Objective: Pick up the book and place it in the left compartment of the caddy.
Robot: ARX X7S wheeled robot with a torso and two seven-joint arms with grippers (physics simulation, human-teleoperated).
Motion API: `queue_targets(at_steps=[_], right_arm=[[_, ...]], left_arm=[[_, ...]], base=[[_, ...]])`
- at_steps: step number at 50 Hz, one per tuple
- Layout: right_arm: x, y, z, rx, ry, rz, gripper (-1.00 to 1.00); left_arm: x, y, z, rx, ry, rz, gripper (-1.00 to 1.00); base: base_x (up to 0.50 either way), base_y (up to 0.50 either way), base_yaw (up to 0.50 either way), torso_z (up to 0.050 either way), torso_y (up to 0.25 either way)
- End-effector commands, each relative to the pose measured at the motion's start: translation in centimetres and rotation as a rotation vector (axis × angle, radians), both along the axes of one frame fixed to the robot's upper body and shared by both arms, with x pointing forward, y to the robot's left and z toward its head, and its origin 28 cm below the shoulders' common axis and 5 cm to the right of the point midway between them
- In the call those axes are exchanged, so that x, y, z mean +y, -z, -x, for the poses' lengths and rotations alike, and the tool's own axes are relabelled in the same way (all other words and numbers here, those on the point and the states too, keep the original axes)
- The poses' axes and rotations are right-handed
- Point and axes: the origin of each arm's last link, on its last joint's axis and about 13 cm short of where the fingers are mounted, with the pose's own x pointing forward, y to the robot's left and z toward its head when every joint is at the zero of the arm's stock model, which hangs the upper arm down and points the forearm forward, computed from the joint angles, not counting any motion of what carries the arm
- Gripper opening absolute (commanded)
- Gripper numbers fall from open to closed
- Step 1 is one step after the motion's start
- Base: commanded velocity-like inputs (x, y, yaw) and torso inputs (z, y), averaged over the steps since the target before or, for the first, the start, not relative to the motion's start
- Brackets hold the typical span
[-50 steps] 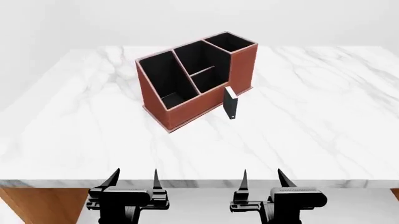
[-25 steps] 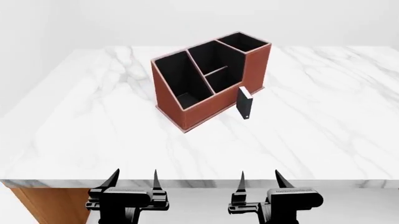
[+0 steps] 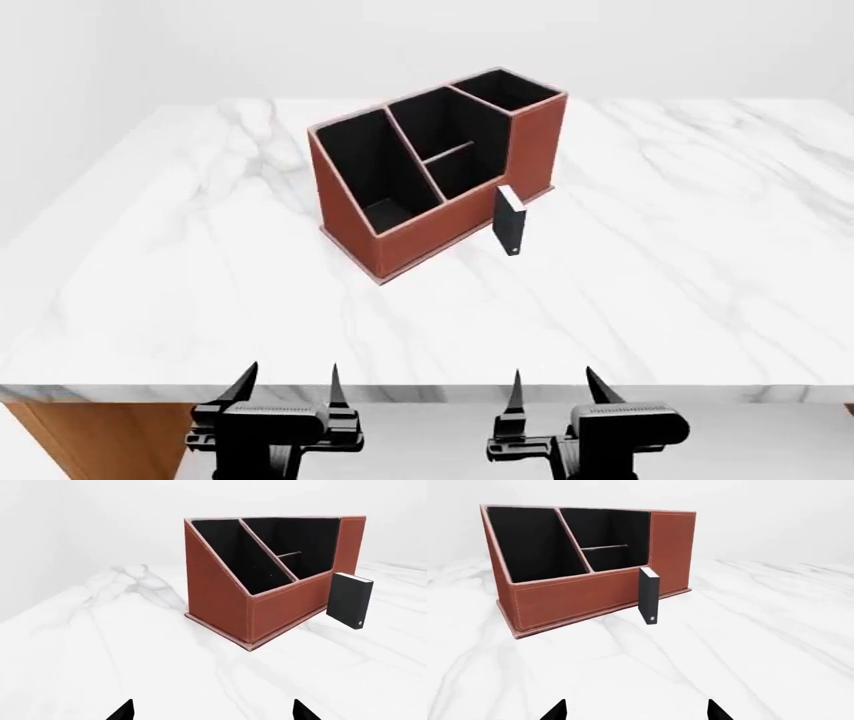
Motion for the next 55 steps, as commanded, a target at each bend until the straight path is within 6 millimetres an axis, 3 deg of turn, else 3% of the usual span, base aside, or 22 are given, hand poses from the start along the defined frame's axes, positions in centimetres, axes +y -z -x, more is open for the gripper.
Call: queue_targets(at_steps=[1, 7, 17, 26, 27, 39, 55], right_arm=[[0.08, -0.18, -0.02, 0.008, 0.005, -0.010, 1.00], [0.04, -1.12, 0.22, 0.018, 0.001, -0.008, 1.00], [0.06, -0.76, 0.21, 0.026, -0.020, -0.016, 1.00], [0.09, -1.06, 0.61, -0.019, -0.044, -0.035, 1.00], [0.18, -0.86, 0.52, 0.004, -0.013, 0.019, 1.00], [0.12, -0.59, 0.47, 0.010, -0.047, -0.028, 1.00], [0.10, -0.72, 0.49, 0.028, -0.034, -0.016, 1.00]], left_arm=[[0.01, 0.03, -0.03, 0.004, -0.001, -0.003, 1.00], [0.07, -0.43, -0.05, 0.010, -0.017, 0.001, 1.00], [0.20, -0.34, -0.09, 0.011, -0.026, 0.005, 1.00], [0.18, -0.33, -0.04, 0.009, -0.021, 0.005, 1.00], [0.19, -0.30, -0.05, 0.009, -0.023, 0.004, 1.00], [0.29, -0.31, 0.00, 0.007, -0.022, 0.012, 1.00], [0.29, -0.36, 0.04, 0.004, -0.026, 0.008, 1.00]], base=[[0.00, 0.00, 0.00, 0.000, 0.000], [0.01, 0.00, 0.00, 0.000, 0.000], [0.40, 0.00, 0.00, 0.000, 0.000], [0.04, 0.00, 0.00, 0.000, 0.000], [0.38, 0.45, 0.00, 0.000, 0.000], [0.13, 0.25, 0.00, 0.000, 0.000], [0.50, 0.00, 0.00, 0.000, 0.000]])
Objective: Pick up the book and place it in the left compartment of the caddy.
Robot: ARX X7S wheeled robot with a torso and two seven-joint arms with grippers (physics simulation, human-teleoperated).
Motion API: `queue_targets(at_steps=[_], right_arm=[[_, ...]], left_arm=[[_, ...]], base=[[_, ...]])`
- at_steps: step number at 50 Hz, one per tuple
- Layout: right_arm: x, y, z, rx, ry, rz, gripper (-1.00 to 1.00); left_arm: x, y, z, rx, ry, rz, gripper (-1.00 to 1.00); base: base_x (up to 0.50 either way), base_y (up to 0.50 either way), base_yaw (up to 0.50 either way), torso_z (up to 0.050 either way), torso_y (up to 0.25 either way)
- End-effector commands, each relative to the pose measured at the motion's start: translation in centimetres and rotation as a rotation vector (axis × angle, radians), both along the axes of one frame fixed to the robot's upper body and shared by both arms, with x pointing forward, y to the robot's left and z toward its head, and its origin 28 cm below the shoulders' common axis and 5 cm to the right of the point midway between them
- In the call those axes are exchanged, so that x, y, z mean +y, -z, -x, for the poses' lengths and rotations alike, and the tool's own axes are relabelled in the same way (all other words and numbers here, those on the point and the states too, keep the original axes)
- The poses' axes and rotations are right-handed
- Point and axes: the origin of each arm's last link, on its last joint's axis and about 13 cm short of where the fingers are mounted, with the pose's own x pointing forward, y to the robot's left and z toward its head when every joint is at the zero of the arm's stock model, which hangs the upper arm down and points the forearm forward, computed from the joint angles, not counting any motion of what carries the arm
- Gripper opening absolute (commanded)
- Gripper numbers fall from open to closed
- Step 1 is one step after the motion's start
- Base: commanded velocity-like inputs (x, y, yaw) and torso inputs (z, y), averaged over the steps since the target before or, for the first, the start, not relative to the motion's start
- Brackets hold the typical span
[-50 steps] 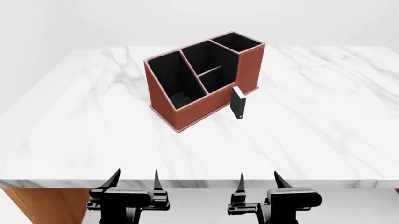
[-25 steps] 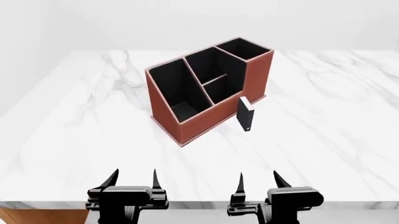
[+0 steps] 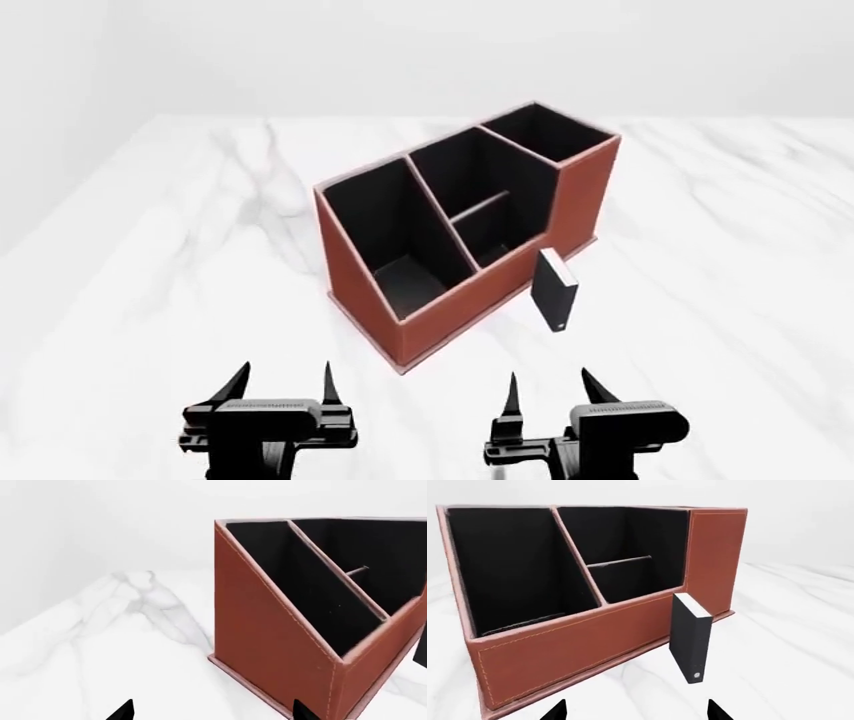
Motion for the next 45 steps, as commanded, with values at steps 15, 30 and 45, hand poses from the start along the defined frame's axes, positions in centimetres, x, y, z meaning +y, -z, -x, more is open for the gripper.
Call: queue_targets(at_steps=[15, 30, 45], right_arm=[[-0.1, -0.3, 0.2, 0.011, -0.024, -0.011, 1.00], [-0.3, -2.2, 0.4, 0.047, 0.024, -0.015, 1.00], [-2.6, -14.9, 0.7, 0.161, -0.009, 0.017, 1.00]], left_arm=[[0.0, -0.1, 0.1, -0.005, 0.000, -0.001, 1.00], [-0.1, -1.8, 0.7, -0.009, 0.009, 0.002, 1.00], [1.8, -13.1, 2.3, -0.075, -0.058, -0.030, 1.00]], base=[[0.50, 0.00, 0.00, 0.000, 0.000], [0.20, 0.00, 0.00, 0.000, 0.001], [0.00, 0.00, 0.00, 0.000, 0.001]])
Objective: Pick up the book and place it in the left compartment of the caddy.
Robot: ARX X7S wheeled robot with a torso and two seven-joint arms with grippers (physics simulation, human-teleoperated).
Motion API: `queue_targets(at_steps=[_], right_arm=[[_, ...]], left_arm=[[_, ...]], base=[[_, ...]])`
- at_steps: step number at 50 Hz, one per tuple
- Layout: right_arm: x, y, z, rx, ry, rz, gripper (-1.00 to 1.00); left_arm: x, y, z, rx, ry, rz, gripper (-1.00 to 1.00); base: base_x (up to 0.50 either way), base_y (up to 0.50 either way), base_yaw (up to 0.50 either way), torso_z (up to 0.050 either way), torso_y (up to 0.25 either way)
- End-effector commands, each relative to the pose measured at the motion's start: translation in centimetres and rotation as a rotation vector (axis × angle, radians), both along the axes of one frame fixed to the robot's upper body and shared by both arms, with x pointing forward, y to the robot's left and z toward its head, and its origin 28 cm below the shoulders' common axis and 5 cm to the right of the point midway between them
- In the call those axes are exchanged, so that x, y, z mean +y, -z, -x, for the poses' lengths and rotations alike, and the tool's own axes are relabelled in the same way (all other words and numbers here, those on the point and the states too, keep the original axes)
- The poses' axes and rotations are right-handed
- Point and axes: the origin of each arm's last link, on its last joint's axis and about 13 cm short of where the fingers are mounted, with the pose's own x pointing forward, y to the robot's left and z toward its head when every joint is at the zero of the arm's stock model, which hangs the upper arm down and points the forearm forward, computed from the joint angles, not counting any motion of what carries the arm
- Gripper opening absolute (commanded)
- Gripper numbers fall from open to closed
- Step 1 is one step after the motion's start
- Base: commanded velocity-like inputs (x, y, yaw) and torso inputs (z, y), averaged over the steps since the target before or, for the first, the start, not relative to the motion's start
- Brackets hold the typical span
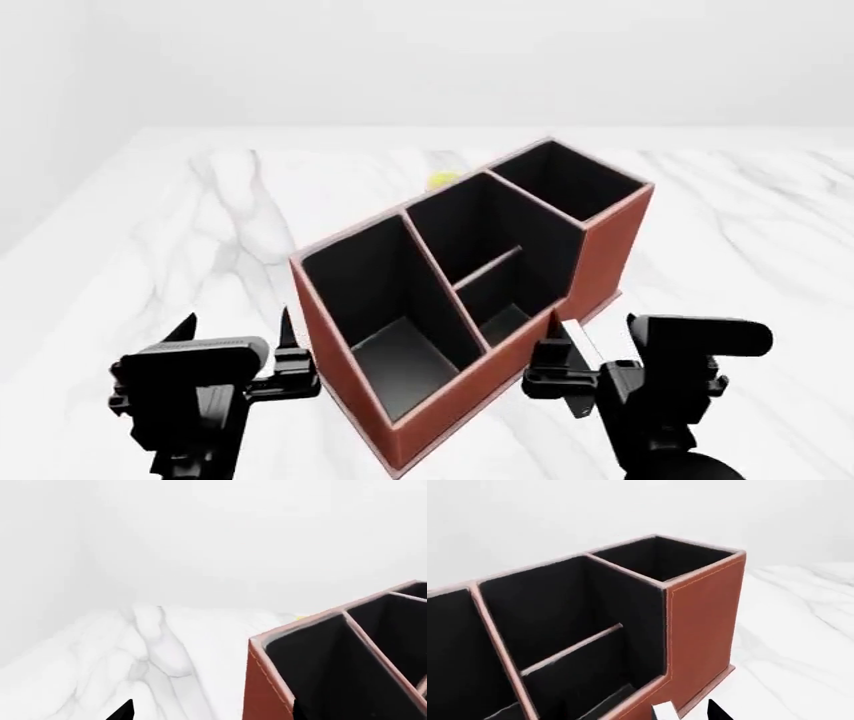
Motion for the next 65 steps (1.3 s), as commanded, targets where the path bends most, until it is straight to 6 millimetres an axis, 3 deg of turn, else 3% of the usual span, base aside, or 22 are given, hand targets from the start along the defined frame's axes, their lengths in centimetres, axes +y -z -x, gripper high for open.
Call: queue_targets(at_steps=[1, 7, 11, 14, 18, 22, 41, 51, 58, 65], right_arm=[[-0.6, -4.6, 1.8, 0.070, -0.073, 0.086, 1.00], [-0.7, -5.0, 1.6, 0.091, -0.071, 0.118, 1.00], [-0.9, -5.9, 1.0, 0.200, -0.121, 0.159, 1.00], [-1.8, -7.0, -0.3, 0.361, -0.053, 0.217, 1.00], [-1.9, -9.6, 0.4, 0.465, -0.139, 0.184, 1.00], [-2.5, -10.3, 0.4, 0.543, -0.137, 0.199, 1.00], [-4.5, -9.8, -1.3, 0.611, -0.059, 0.221, 1.00], [-5.3, -9.4, -3.6, 0.609, -0.040, 0.172, 1.00], [-5.7, -7.3, -6.3, 0.659, -0.033, 0.153, 1.00], [-5.5, -5.2, -7.5, 0.704, -0.060, 0.122, 1.00]], left_arm=[[0.4, -4.3, 1.7, -0.039, 0.002, -0.059, 1.00], [0.4, -4.2, 1.8, -0.038, -0.001, -0.060, 1.00], [0.4, -4.1, 1.8, -0.035, 0.000, -0.060, 1.00], [0.5, -4.2, 1.8, -0.037, -0.002, -0.063, 1.00], [0.5, -4.1, 1.7, -0.035, -0.004, -0.061, 1.00], [0.5, -4.0, 1.7, -0.035, -0.002, -0.062, 1.00], [0.6, -3.9, 1.8, -0.034, -0.008, -0.059, 1.00], [0.6, -3.8, 1.8, -0.032, -0.008, -0.058, 1.00], [0.6, -3.8, 1.9, -0.036, -0.010, -0.060, 1.00], [0.8, -3.9, 2.0, -0.038, -0.017, -0.058, 1.00]], base=[[0.00, 0.00, 0.00, 0.000, 0.000], [0.00, 0.00, 0.00, 0.000, 0.000], [0.00, 0.00, 0.00, 0.000, 0.000], [0.00, 0.00, 0.00, 0.000, 0.000], [0.00, 0.00, 0.00, 0.000, 0.000], [0.00, 0.00, 0.00, 0.000, 0.000], [0.00, 0.00, 0.00, 0.000, 0.000], [0.00, 0.00, 0.00, 0.000, 0.000], [0.00, 0.00, 0.00, 0.000, 0.000], [0.00, 0.00, 0.00, 0.000, 0.000]])
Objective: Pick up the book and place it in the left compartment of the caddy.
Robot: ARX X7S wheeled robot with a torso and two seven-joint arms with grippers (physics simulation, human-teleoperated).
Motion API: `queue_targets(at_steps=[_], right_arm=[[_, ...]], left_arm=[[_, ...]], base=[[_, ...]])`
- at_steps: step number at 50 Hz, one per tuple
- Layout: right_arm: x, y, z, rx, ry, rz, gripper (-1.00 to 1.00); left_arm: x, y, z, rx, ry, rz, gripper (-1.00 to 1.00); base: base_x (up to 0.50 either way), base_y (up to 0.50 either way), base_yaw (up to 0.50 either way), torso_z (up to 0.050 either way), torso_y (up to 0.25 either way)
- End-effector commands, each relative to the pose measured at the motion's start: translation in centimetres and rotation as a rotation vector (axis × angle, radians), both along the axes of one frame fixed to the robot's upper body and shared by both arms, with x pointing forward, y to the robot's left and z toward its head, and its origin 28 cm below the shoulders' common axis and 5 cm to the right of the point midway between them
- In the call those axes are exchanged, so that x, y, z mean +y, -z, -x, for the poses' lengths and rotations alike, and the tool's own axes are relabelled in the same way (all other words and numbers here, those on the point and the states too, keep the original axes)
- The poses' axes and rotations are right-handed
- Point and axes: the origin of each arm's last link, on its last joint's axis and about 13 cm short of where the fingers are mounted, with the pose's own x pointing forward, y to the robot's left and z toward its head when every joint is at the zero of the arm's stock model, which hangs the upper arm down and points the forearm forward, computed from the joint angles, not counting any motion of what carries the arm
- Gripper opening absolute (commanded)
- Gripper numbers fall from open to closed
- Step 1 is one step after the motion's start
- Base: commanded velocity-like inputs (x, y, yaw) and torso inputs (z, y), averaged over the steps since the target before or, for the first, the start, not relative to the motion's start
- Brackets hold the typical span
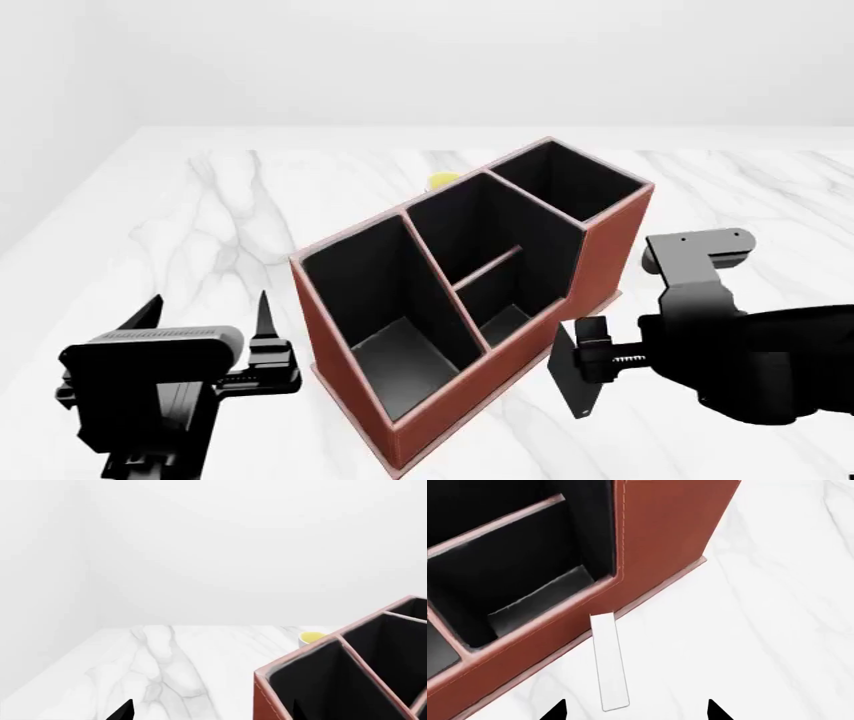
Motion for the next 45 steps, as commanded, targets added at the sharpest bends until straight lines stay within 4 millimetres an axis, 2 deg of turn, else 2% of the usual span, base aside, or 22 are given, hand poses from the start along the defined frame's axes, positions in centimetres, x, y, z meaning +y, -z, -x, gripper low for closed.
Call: queue_targets(at_steps=[1, 19, 29, 33, 34, 45], right_arm=[[-0.3, 2.6, -2.3, 0.058, 0.000, -0.026, 1.00], [0.0, 7.5, -4.9, 0.172, 0.000, -0.046, 1.00], [0.3, 9.4, -5.4, 0.227, -0.020, -0.067, 1.00], [0.4, 9.6, -5.3, 0.232, -0.037, -0.075, 1.00], [0.4, 9.6, -5.3, 0.231, -0.034, -0.078, -1.00], [0.6, 9.4, -4.8, 0.215, -0.078, -0.065, -1.00]], left_arm=[[0.2, -0.1, 0.1, -0.005, -0.008, 0.001, 1.00], [0.3, 0.1, 0.2, -0.006, -0.012, 0.002, 1.00], [0.3, 0.2, 0.1, -0.004, -0.009, 0.002, 1.00], [0.4, 0.1, 0.1, -0.005, -0.011, 0.001, 1.00], [0.4, 0.1, 0.1, -0.004, -0.011, 0.001, 1.00], [0.3, 0.2, 0.1, -0.004, -0.008, 0.000, 1.00]], base=[[0.00, 0.00, 0.00, 0.000, 0.000], [0.00, 0.00, 0.00, 0.000, 0.000], [0.00, 0.00, 0.00, 0.000, 0.000], [0.00, 0.00, 0.00, 0.000, 0.000], [0.00, 0.00, 0.00, 0.000, 0.000], [0.00, 0.00, 0.00, 0.000, 0.000]])
